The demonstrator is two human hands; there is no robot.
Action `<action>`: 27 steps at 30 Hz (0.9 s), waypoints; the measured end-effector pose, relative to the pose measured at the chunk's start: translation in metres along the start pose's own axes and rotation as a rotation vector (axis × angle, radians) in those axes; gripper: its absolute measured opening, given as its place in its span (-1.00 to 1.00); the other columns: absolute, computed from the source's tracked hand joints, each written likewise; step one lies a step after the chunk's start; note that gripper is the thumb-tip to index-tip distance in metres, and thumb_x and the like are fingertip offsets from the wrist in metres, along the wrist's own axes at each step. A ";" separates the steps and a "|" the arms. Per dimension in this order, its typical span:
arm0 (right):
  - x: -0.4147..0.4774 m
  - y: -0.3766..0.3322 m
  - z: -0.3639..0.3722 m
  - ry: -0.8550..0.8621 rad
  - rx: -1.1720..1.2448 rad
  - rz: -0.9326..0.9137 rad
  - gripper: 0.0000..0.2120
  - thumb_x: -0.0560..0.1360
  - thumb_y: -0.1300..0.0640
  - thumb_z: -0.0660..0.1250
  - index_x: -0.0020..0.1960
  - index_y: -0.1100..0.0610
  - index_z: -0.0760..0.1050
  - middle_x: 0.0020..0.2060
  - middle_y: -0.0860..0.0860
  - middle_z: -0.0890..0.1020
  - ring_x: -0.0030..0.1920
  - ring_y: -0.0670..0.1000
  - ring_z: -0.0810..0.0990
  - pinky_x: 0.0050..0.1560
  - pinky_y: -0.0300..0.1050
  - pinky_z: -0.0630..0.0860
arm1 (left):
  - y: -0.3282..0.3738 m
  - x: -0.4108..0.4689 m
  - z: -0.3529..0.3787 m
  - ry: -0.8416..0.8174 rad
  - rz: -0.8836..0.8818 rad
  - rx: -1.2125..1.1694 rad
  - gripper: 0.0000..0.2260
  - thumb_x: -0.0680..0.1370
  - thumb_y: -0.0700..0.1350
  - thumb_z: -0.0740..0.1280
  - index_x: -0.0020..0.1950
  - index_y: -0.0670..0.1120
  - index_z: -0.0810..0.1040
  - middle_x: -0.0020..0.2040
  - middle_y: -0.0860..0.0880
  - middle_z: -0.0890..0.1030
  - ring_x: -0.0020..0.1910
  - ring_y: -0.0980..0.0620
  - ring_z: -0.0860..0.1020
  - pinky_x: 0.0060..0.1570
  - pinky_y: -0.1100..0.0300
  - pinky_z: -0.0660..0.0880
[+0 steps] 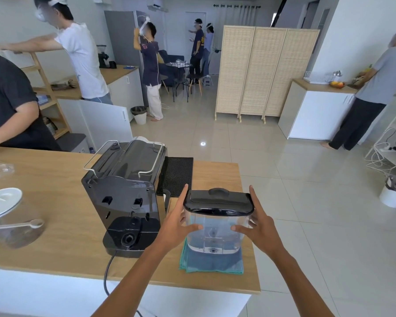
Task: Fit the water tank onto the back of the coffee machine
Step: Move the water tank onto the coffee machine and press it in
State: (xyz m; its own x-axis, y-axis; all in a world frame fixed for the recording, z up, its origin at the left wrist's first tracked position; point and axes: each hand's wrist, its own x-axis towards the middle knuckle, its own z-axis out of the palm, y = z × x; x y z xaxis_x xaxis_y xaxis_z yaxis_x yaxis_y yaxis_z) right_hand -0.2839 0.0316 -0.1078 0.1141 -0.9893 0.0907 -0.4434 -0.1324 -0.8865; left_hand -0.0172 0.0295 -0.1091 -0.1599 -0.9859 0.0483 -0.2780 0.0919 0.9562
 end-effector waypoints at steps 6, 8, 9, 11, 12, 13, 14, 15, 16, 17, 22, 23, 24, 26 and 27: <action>-0.002 -0.009 0.002 -0.004 0.027 -0.048 0.10 0.29 0.04 0.58 0.58 -0.21 -0.08 0.24 -0.51 0.42 0.14 -0.33 0.53 0.11 -0.50 0.42 | 0.009 -0.012 -0.012 0.026 0.024 -0.063 0.06 0.35 -0.16 0.61 0.53 0.45 0.01 0.56 0.18 0.14 0.56 0.00 0.19 0.45 0.06 0.29; -0.003 -0.018 0.003 -0.008 0.029 -0.084 0.10 0.28 0.03 0.58 0.58 -0.22 -0.08 0.20 -0.59 0.43 0.14 -0.37 0.52 0.12 -0.50 0.41 | 0.016 -0.019 -0.019 0.048 0.028 -0.049 0.06 0.33 -0.12 0.61 0.52 0.48 0.00 0.60 0.01 0.19 0.56 -0.07 0.22 0.42 0.07 0.31; -0.004 -0.022 0.004 -0.010 0.037 -0.096 0.10 0.28 0.04 0.58 0.58 -0.21 -0.07 0.19 -0.60 0.43 0.14 -0.39 0.51 0.13 -0.50 0.41 | 0.019 -0.023 -0.022 0.059 0.029 -0.040 0.06 0.32 -0.10 0.61 0.52 0.48 -0.01 0.60 -0.01 0.20 0.55 -0.08 0.22 0.43 0.06 0.31; -0.006 -0.034 0.009 -0.013 0.066 -0.111 0.09 0.28 0.06 0.57 0.58 -0.19 -0.06 0.24 -0.51 0.43 0.15 -0.38 0.50 0.15 -0.50 0.39 | 0.024 -0.032 -0.031 0.066 0.039 -0.042 0.05 0.32 -0.10 0.60 0.52 0.47 0.00 0.54 0.12 0.25 0.52 -0.02 0.26 0.46 -0.03 0.30; -0.008 -0.040 0.012 -0.007 0.076 -0.126 0.08 0.28 0.06 0.57 0.57 -0.20 -0.05 0.27 -0.43 0.43 0.16 -0.35 0.50 0.16 -0.50 0.39 | 0.026 -0.036 -0.037 0.068 0.046 -0.045 0.05 0.33 -0.11 0.61 0.53 0.46 0.02 0.46 0.15 0.34 0.46 0.02 0.33 0.45 -0.04 0.32; -0.010 -0.046 0.015 0.000 0.078 -0.143 0.08 0.28 0.05 0.57 0.56 -0.23 -0.04 0.29 -0.37 0.43 0.18 -0.31 0.50 0.16 -0.49 0.39 | 0.029 -0.041 -0.043 0.071 0.054 -0.040 0.04 0.33 -0.13 0.61 0.53 0.45 0.03 0.35 0.12 0.42 0.38 0.04 0.39 0.43 0.00 0.35; -0.013 -0.053 0.019 0.004 0.075 -0.158 0.07 0.27 0.03 0.57 0.54 -0.27 -0.05 0.31 -0.34 0.43 0.19 -0.26 0.51 0.17 -0.48 0.39 | 0.031 -0.045 -0.050 0.073 0.059 -0.032 0.04 0.34 -0.14 0.61 0.54 0.43 0.04 0.31 0.08 0.45 0.32 0.04 0.43 0.40 0.11 0.38; -0.014 -0.060 0.024 0.007 0.067 -0.169 0.06 0.27 0.01 0.56 0.52 -0.32 -0.06 0.33 -0.31 0.43 0.20 -0.22 0.51 0.18 -0.46 0.40 | 0.034 -0.050 -0.057 0.077 0.067 -0.025 0.04 0.34 -0.15 0.60 0.55 0.41 0.04 0.33 0.06 0.46 0.31 0.06 0.45 0.35 0.21 0.39; -0.016 -0.067 0.029 0.007 0.059 -0.176 0.06 0.26 -0.02 0.56 0.50 -0.36 -0.07 0.35 -0.26 0.44 0.21 -0.17 0.52 0.20 -0.42 0.41 | 0.037 -0.054 -0.064 0.086 0.074 -0.021 0.04 0.34 -0.16 0.60 0.56 0.38 0.04 0.43 0.07 0.45 0.39 0.09 0.44 0.34 0.25 0.38; -0.017 -0.073 0.034 0.011 0.053 -0.174 0.07 0.26 -0.04 0.55 0.49 -0.39 -0.09 0.35 -0.19 0.48 0.19 -0.12 0.55 0.21 -0.35 0.44 | 0.040 -0.059 -0.072 0.100 0.079 -0.014 0.04 0.35 -0.17 0.60 0.58 0.35 0.03 0.52 0.03 0.40 0.46 0.09 0.39 0.37 0.20 0.35; -0.019 -0.100 0.069 0.029 0.011 -0.209 0.06 0.29 0.00 0.55 0.54 -0.26 -0.10 -0.34 -0.24 0.57 -0.39 -0.14 0.42 -0.24 -0.39 0.45 | 0.030 -0.074 -0.113 0.151 0.080 0.048 0.04 0.32 -0.02 0.59 0.56 0.40 -0.02 0.10 0.10 0.20 0.04 0.07 0.17 0.14 0.18 0.42; -0.019 -0.105 0.076 0.037 0.025 -0.199 0.06 0.30 0.06 0.56 0.54 -0.22 -0.08 -0.36 -0.30 0.53 -0.38 -0.17 0.44 -0.24 -0.42 0.43 | 0.026 -0.076 -0.122 0.156 0.084 0.059 0.03 0.31 0.02 0.58 0.55 0.42 -0.03 -0.04 0.11 0.33 0.04 0.04 0.19 0.06 0.16 0.38; -0.018 -0.109 0.084 0.041 0.039 -0.189 0.06 0.31 0.09 0.57 0.55 -0.20 -0.08 -0.41 -0.29 0.46 -0.37 -0.18 0.44 -0.25 -0.43 0.41 | 0.022 -0.078 -0.131 0.160 0.079 0.070 0.03 0.31 0.05 0.58 0.55 0.43 -0.03 -0.02 0.10 0.26 0.03 0.03 0.21 0.01 0.14 0.35; -0.017 -0.122 0.099 0.041 0.040 -0.182 0.08 0.30 0.05 0.56 0.56 -0.21 -0.09 -0.48 -0.18 0.32 -0.41 -0.13 0.34 -0.33 -0.39 0.32 | 0.019 -0.081 -0.148 0.170 0.070 0.091 0.02 0.32 0.09 0.56 0.55 0.42 -0.05 -0.02 0.03 0.28 -0.04 0.04 0.28 -0.03 0.13 0.35; -0.017 -0.125 0.108 0.039 0.032 -0.189 0.08 0.29 0.01 0.55 0.56 -0.23 -0.10 -0.47 -0.17 0.33 -0.41 -0.11 0.31 -0.35 -0.37 0.30 | 0.018 -0.083 -0.156 0.174 0.067 0.106 0.02 0.32 0.12 0.55 0.56 0.41 -0.06 -0.08 0.02 0.31 -0.09 0.04 0.31 -0.05 0.13 0.36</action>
State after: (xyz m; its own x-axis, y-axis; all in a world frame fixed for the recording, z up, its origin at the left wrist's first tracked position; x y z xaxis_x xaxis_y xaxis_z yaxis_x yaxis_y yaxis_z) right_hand -0.1346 0.0711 -0.0471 0.1582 -0.9486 0.2740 -0.3888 -0.3150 -0.8658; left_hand 0.1389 0.0908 -0.0509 -0.0177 -0.9855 0.1688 -0.3714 0.1633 0.9140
